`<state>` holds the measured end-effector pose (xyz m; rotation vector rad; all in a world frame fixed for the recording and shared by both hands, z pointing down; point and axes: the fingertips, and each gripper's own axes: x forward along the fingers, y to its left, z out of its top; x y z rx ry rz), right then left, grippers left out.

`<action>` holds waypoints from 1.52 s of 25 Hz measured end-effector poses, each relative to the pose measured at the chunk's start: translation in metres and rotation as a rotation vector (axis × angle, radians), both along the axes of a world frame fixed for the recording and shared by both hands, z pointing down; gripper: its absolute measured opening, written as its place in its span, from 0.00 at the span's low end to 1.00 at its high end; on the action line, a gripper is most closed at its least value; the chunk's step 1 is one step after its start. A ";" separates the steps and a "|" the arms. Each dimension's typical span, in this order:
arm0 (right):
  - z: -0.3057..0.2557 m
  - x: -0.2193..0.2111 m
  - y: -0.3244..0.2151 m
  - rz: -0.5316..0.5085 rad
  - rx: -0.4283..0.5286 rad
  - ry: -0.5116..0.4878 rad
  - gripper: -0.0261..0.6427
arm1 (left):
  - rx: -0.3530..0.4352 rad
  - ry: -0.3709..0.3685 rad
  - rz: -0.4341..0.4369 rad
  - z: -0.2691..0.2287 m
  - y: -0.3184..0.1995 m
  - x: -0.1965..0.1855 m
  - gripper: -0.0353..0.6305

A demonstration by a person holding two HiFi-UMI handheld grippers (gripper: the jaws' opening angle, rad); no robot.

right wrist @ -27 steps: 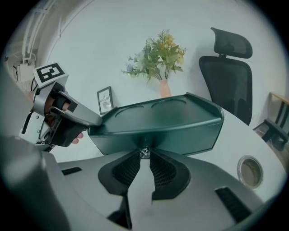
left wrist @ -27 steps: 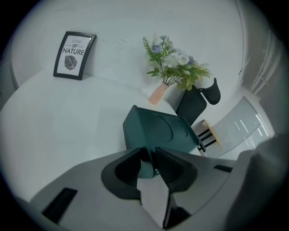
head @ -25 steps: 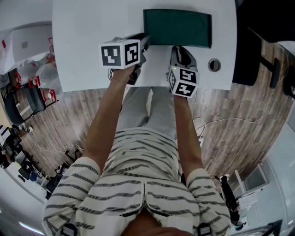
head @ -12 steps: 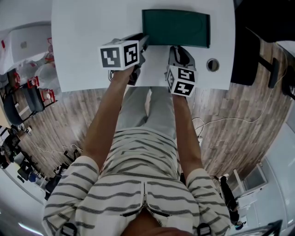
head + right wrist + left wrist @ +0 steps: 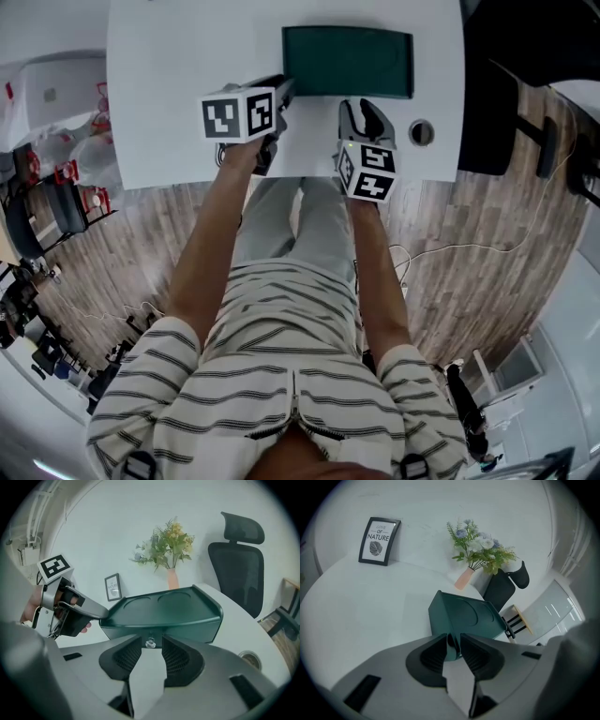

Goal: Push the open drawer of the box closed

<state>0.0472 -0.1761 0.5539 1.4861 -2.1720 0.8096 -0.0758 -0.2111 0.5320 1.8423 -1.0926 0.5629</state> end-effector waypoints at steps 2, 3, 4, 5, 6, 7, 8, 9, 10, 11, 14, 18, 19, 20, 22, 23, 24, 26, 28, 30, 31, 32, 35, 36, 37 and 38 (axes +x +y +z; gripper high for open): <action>-0.008 0.003 0.003 -0.009 0.008 -0.004 0.23 | 0.008 -0.005 -0.004 -0.005 0.005 0.000 0.19; -0.013 0.005 0.005 -0.014 0.013 -0.007 0.23 | 0.013 -0.008 -0.004 -0.009 0.007 0.000 0.19; -0.017 0.006 0.007 -0.018 0.020 -0.008 0.23 | 0.018 -0.010 -0.004 -0.012 0.010 0.000 0.18; -0.022 0.006 0.008 -0.023 0.029 -0.009 0.22 | 0.024 -0.012 -0.006 -0.015 0.012 -0.001 0.18; -0.028 0.005 0.009 -0.027 0.039 -0.010 0.22 | 0.032 -0.014 -0.009 -0.019 0.014 -0.003 0.18; -0.034 0.005 0.010 -0.030 0.049 -0.011 0.21 | 0.041 -0.016 -0.014 -0.023 0.015 -0.005 0.17; -0.040 0.005 0.011 -0.032 0.058 -0.013 0.21 | 0.051 -0.016 -0.018 -0.027 0.017 -0.006 0.17; -0.046 0.005 0.013 -0.033 0.067 -0.016 0.21 | 0.062 -0.013 -0.021 -0.033 0.019 -0.007 0.16; -0.053 0.005 0.015 -0.032 0.074 -0.019 0.20 | 0.074 -0.007 -0.025 -0.039 0.022 -0.006 0.15; -0.060 0.006 0.016 -0.030 0.082 -0.021 0.20 | 0.088 -0.002 -0.029 -0.046 0.024 -0.005 0.13; -0.084 0.006 0.019 -0.029 0.115 -0.022 0.19 | 0.145 0.003 -0.044 -0.069 0.027 -0.003 0.09; -0.119 0.010 0.027 -0.026 0.161 -0.027 0.16 | 0.223 -0.001 -0.027 -0.104 0.036 0.009 0.06; -0.126 0.011 0.030 -0.024 0.170 -0.031 0.15 | 0.244 0.000 -0.020 -0.111 0.038 0.013 0.06; -0.133 0.011 0.032 -0.022 0.179 -0.034 0.14 | 0.265 0.002 -0.013 -0.119 0.040 0.016 0.06; -0.145 0.012 0.036 -0.021 0.195 -0.036 0.11 | 0.302 0.006 -0.004 -0.132 0.044 0.020 0.06; -0.151 0.013 0.038 -0.018 0.202 -0.036 0.09 | 0.319 0.007 -0.002 -0.138 0.046 0.021 0.06; -0.157 0.013 0.040 -0.016 0.210 -0.035 0.05 | 0.337 0.006 -0.002 -0.145 0.048 0.021 0.06; -0.171 0.014 0.043 -0.017 0.230 -0.036 0.03 | 0.373 0.003 -0.002 -0.158 0.051 0.020 0.06; -0.184 0.013 0.045 -0.020 0.253 -0.044 0.03 | 0.399 0.008 0.003 -0.169 0.055 0.021 0.06; -0.198 0.012 0.048 -0.022 0.284 -0.057 0.03 | 0.423 0.015 0.009 -0.178 0.059 0.021 0.06; -0.205 0.011 0.049 -0.022 0.302 -0.063 0.03 | 0.439 0.015 0.009 -0.183 0.061 0.021 0.06; -0.211 0.010 0.051 -0.020 0.321 -0.066 0.03 | 0.458 0.014 0.010 -0.189 0.062 0.021 0.06; -0.229 0.010 0.052 -0.014 0.361 -0.065 0.03 | 0.521 0.007 0.017 -0.206 0.065 0.019 0.06; -0.233 0.009 0.053 -0.014 0.368 -0.067 0.03 | 0.542 -0.002 0.022 -0.210 0.067 0.017 0.06; -0.237 0.007 0.053 -0.013 0.374 -0.070 0.03 | 0.562 -0.010 0.028 -0.215 0.069 0.016 0.06; -0.241 0.006 0.054 -0.012 0.381 -0.072 0.03 | 0.579 -0.014 0.033 -0.219 0.071 0.015 0.06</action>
